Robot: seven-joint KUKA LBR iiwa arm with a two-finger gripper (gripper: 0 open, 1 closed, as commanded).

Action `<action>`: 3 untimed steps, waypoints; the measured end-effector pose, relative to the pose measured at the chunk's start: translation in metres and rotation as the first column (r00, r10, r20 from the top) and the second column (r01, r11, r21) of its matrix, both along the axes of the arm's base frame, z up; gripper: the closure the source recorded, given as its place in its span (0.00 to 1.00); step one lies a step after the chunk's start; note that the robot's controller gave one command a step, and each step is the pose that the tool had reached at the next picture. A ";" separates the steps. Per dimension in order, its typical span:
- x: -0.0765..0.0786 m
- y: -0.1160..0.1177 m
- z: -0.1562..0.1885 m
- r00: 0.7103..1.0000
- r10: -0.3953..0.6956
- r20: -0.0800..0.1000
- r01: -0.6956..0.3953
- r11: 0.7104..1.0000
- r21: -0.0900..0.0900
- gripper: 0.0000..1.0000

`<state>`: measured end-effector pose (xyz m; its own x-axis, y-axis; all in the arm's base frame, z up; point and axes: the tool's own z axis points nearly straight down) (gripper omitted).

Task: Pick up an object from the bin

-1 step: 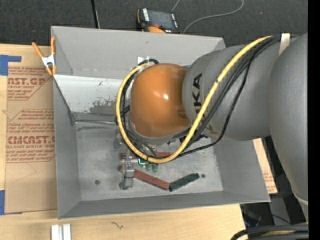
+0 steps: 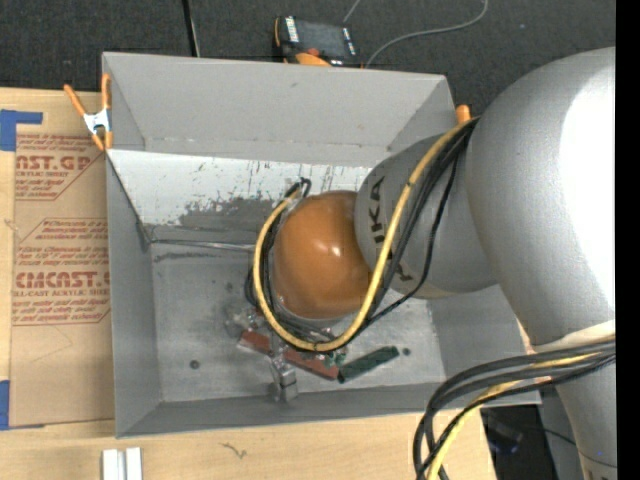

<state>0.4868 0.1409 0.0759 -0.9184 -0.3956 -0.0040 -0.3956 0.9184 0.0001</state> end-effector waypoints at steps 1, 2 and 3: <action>0.053 -0.041 -0.006 1.000 -0.017 0.001 0.017 1.000 -0.003 0.00; 0.051 -0.037 -0.006 1.000 -0.013 -0.003 0.013 1.000 0.000 1.00; 0.051 -0.038 -0.006 1.000 -0.013 -0.003 0.013 1.000 0.000 0.00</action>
Offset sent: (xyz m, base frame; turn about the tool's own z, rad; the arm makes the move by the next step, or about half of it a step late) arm 0.0509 -0.0383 -0.0059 0.0122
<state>0.5376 0.1034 0.0695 -0.9235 -0.3836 -0.0011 -0.3836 0.9235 0.0019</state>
